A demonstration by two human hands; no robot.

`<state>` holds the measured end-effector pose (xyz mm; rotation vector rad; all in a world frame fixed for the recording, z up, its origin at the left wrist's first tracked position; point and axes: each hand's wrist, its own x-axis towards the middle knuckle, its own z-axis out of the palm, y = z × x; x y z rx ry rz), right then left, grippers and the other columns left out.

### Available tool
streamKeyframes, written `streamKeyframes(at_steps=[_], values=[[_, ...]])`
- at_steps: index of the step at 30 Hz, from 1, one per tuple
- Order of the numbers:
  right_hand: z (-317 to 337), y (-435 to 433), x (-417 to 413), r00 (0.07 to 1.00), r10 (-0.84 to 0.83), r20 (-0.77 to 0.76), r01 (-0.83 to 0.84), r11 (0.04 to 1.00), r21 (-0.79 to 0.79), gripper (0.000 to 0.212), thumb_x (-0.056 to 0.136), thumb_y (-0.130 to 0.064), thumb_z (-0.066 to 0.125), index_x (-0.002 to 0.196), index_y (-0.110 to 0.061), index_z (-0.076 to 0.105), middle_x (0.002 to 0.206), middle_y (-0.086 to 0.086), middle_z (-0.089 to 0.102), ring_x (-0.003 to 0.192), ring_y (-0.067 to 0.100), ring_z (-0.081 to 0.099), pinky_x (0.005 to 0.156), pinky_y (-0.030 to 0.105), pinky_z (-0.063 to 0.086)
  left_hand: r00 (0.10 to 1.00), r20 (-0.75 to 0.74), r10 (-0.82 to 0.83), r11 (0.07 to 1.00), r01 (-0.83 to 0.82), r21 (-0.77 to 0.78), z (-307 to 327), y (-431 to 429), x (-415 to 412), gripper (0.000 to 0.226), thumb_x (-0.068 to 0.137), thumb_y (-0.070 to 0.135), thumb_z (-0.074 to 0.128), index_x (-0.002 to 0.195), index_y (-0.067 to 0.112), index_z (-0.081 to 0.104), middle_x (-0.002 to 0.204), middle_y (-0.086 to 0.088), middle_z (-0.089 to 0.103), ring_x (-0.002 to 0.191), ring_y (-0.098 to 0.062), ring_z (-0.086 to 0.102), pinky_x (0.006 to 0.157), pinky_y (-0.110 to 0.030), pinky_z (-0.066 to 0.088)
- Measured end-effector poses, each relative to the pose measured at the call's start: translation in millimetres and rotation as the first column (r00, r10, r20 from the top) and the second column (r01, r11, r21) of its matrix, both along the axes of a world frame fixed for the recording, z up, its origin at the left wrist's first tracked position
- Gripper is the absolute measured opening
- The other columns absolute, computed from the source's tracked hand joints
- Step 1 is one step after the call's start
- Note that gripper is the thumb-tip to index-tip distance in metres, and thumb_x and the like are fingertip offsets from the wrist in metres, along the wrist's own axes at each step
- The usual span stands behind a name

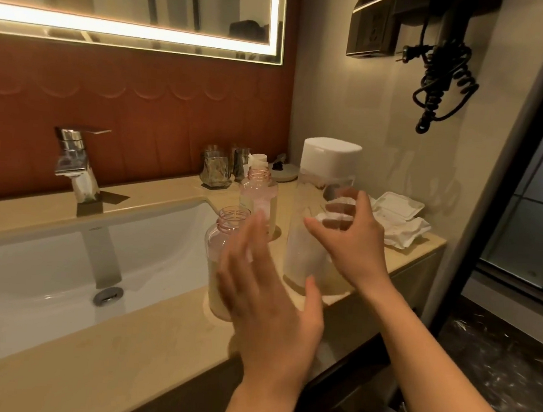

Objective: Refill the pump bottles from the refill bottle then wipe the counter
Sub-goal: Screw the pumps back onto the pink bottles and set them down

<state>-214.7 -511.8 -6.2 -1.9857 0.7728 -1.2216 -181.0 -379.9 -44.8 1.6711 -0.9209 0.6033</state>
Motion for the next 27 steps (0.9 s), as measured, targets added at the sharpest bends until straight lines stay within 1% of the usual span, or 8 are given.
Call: streamKeyframes(at_steps=[2, 5, 9, 13, 15, 19, 23, 27], values=[[6.0, -5.9, 5.7, 1.0, -0.011, -0.025, 0.011, 1.0, -0.018, 0.063, 0.071, -0.044, 0.074, 0.121, -0.024, 0.042, 0.111, -0.005, 0.058, 0.092, 0.015, 0.062, 0.079, 0.037, 0.054, 0.987, -0.125, 0.1, 0.993, -0.107, -0.045, -3.5, 6.8, 12.4, 0.118, 0.057, 0.022, 0.088, 0.145, 0.033, 0.01, 0.145, 0.002, 0.019, 0.134, -0.023, 0.019, 0.111, -0.038, 0.02], [17.0, -18.9, 16.3, 0.999, -0.016, -0.05, 0.015, 1.0, -0.013, 0.064, 0.074, -0.04, 0.074, 0.124, -0.019, 0.04, 0.115, 0.001, 0.058, 0.093, 0.018, 0.061, 0.08, 0.036, 0.052, 0.929, -0.353, 0.106, 0.994, -0.091, 0.059, -11.2, 13.9, 30.9, 0.13, 0.059, 0.026, 0.088, 0.147, 0.037, -0.008, 0.15, 0.009, 0.01, 0.139, -0.018, 0.011, 0.112, -0.05, 0.026], [24.7, -39.4, 32.6, 0.998, -0.018, -0.066, 0.021, 0.999, 0.044, 0.064, 0.073, -0.039, 0.074, 0.122, -0.018, 0.039, 0.117, 0.004, 0.058, 0.102, 0.02, 0.056, 0.081, 0.033, 0.046, 0.85, -0.527, 0.0, 0.992, 0.065, 0.105, -29.3, 14.1, 49.7, 0.127, 0.065, 0.024, 0.084, 0.148, 0.031, -0.012, 0.15, -0.002, 0.029, 0.139, -0.023, 0.024, 0.11, -0.04, 0.028], [23.1, -51.8, 48.8, 0.998, -0.005, -0.068, 0.009, 0.998, 0.054, 0.064, 0.073, -0.038, 0.074, 0.121, -0.018, 0.038, 0.119, 0.003, 0.058, 0.104, 0.021, 0.055, 0.083, 0.035, 0.048, 0.869, -0.494, -0.026, 0.983, 0.112, 0.146, -36.2, 6.5, 57.2, 0.104, 0.065, 0.022, 0.084, 0.145, 0.023, 0.018, 0.136, 0.001, 0.046, 0.124, -0.022, 0.047, 0.09, -0.027, 0.047], [22.0, -56.9, 56.9, 0.997, 0.002, -0.082, 0.002, 0.999, 0.047, 0.066, 0.073, -0.037, 0.074, 0.124, -0.018, 0.037, 0.122, 0.004, 0.056, 0.106, 0.022, 0.055, 0.087, 0.038, 0.049, 0.873, -0.486, -0.038, 0.975, 0.14, 0.175, -35.0, 2.4, 59.9, 0.092, 0.065, 0.025, 0.083, 0.138, 0.022, 0.027, 0.124, 0.007, 0.048, 0.115, -0.017, 0.05, 0.075, -0.013, 0.04], [18.2, -70.4, 69.8, 0.992, -0.009, -0.122, 0.015, 0.999, 0.052, 0.07, 0.074, -0.035, 0.074, 0.128, -0.017, 0.032, 0.127, 0.006, 0.052, 0.112, 0.025, 0.051, 0.088, 0.037, 0.045, 0.879, -0.47, -0.077, 0.963, 0.188, 0.193, -35.2, -9.1, 67.8, 0.085, 0.064, 0.031, 0.083, 0.131, 0.024, 0.031, 0.116, 0.009, 0.05, 0.11, -0.017, 0.051, 0.081, -0.024, 0.046], [13.9, -78.8, 80.6, 0.991, -0.012, -0.131, 0.023, 0.997, 0.079, 0.069, 0.076, -0.033, 0.073, 0.129, -0.016, 0.032, 0.131, 0.006, 0.05, 0.114, 0.025, 0.05, 0.084, 0.033, 0.042, 0.857, -0.492, -0.152, 0.944, 0.274, 0.185, -33.1, -17.5, 69.8, 0.086, 0.067, 0.028, 0.082, 0.134, 0.024, 0.029, 0.117, 0.013, 0.045, 0.102, -0.004, 0.046, 0.068, -0.002, 0.034], [11.3, -84.5, 92.1, 0.988, -0.011, -0.153, 0.023, 0.997, 0.074, 0.068, 0.077, -0.033, 0.072, 0.129, -0.017, 0.032, 0.131, 0.006, 0.05, 0.114, 0.024, 0.051, 0.086, 0.034, 0.044, 0.841, -0.497, -0.213, 0.926, 0.336, 0.173, -33.8, -16.2, 72.3, 0.089, 0.068, 0.027, 0.081, 0.138, 0.028, 0.026, 0.123, 0.016, 0.044, 0.098, 0.004, 0.044, 0.066, -0.001, 0.035]])
